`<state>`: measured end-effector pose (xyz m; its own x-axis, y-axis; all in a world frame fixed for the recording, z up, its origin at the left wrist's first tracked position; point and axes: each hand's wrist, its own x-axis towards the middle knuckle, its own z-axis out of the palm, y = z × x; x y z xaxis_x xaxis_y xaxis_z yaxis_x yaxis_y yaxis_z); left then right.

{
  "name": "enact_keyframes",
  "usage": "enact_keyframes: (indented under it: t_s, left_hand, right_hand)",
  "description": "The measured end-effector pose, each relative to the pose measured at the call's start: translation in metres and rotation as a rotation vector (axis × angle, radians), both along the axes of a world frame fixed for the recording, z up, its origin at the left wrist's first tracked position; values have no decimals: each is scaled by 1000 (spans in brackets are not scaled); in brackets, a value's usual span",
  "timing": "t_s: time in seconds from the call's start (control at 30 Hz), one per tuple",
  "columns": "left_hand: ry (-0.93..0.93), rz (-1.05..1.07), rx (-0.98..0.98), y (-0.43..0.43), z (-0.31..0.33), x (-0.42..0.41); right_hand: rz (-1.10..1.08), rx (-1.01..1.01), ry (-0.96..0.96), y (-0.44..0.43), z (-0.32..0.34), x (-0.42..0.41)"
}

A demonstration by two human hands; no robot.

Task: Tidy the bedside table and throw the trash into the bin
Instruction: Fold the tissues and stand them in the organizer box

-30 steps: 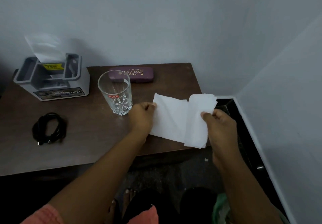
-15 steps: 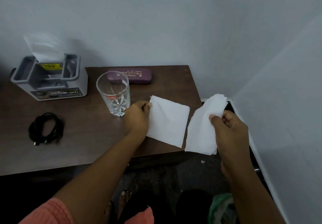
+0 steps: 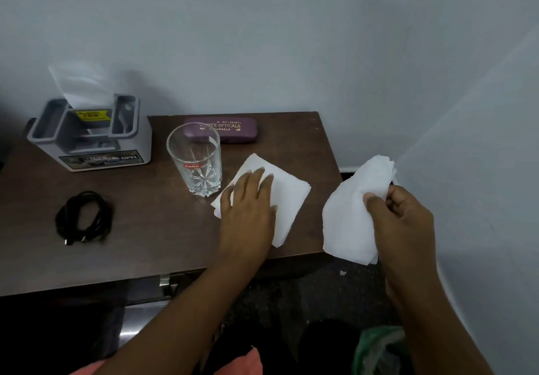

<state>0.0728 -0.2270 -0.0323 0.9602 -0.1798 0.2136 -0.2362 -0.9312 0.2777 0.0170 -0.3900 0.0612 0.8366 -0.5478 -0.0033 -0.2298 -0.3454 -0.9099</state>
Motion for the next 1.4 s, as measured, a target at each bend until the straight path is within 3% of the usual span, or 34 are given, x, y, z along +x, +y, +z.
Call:
enact_keyframes:
  t_s: [0.07, 0.17, 0.33, 0.4, 0.47, 0.5, 0.57, 0.6, 0.67, 0.73, 0.8, 0.87, 0.97, 1.03, 1.1, 1.17, 1.33, 1.4]
  left_hand:
    - [-12, -48, 154, 3, -9, 3]
    - [38, -84, 211, 8, -11, 8]
    - [204, -49, 210, 6, -13, 7]
    - [197, -46, 95, 3, -3, 2]
    - [240, 22, -307, -6, 17, -8]
    - [372, 95, -645, -11, 33, -15]
    - [806, 189, -1397, -19, 62, -30]
    - [986, 164, -1652, -19, 71, -37]
    - [1132, 139, -1966, -11, 80, -49]
    - [1165, 236, -2098, 2, 86, -56]
    - [1101, 284, -2151, 15, 86, -62]
    - [1069, 282, -2205, 30, 91, -65]
    - [1028, 315, -2262, 50, 105, -73]
    - [1045, 270, -2267, 61, 117, -78]
    - [1104, 228, -2216, 70, 123, -83]
    - [1184, 209, -2133, 79, 127, -85]
    - [1260, 103, -1946, 112, 136, -88]
    - [1214, 64, -1783, 128, 139, -93]
  right_hand:
    - [6, 0, 11, 0, 1, -1]
    - [10, -22, 16, -2, 2, -3]
    - [40, -57, 23, -4, 6, -1]
    - [87, -93, 3, -1, 9, 0]
    - [142, -158, -60, 5, 15, 2]
    - [163, -216, -95, 9, 17, 2]
    - [205, -355, -130, 25, 23, -1]
    - [247, -428, -127, 37, 25, -3]
    - [355, -620, -80, 65, 27, -10]
    - [488, -659, 41, 93, 30, -19]
    - [573, -388, 151, 104, 34, -26]
    - [515, -28, 114, 97, 44, -29]
    - [308, 88, 10, 68, 49, -23]
    - [308, 268, 143, 53, 47, -20]
    - [438, 723, 345, 52, 50, -19]
    - [505, 983, 467, 60, 54, -22]
    - [561, 881, 490, 81, 43, -25]
    - [525, 874, 470, 89, 42, -24]
